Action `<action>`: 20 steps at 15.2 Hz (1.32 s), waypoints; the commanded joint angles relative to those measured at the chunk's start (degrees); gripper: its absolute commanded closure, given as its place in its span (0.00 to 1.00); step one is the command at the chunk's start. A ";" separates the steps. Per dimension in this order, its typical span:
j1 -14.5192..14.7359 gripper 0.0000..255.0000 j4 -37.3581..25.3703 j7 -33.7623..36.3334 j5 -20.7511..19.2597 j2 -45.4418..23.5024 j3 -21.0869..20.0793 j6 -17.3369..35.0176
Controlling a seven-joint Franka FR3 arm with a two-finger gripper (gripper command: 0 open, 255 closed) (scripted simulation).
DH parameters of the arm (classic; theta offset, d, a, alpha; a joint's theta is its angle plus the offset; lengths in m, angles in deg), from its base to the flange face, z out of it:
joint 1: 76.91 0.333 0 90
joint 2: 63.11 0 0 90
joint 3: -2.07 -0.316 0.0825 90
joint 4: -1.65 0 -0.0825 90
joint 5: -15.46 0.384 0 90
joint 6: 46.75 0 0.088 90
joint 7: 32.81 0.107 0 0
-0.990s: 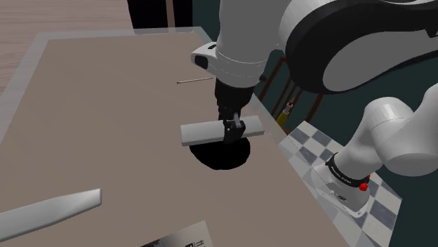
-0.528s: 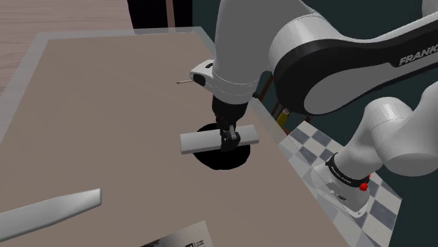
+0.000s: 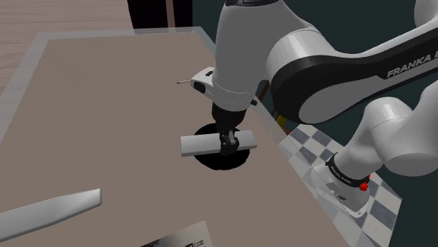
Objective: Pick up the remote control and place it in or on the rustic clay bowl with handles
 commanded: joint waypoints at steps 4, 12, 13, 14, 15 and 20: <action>-0.01 0.00 0.03 -0.01 -0.02 -0.04 0.01 -0.01; 0.00 0.00 -5.10 -0.53 0.57 2.40 0.50 -7.47; 0.00 0.00 -5.10 -0.53 0.57 2.39 0.50 -7.47; 0.01 0.00 -5.09 -0.54 0.57 2.41 0.50 -7.47; 0.00 0.00 -5.10 -0.53 0.57 2.40 0.50 -7.47; 0.00 0.00 -5.10 -0.53 0.57 2.39 0.50 -7.47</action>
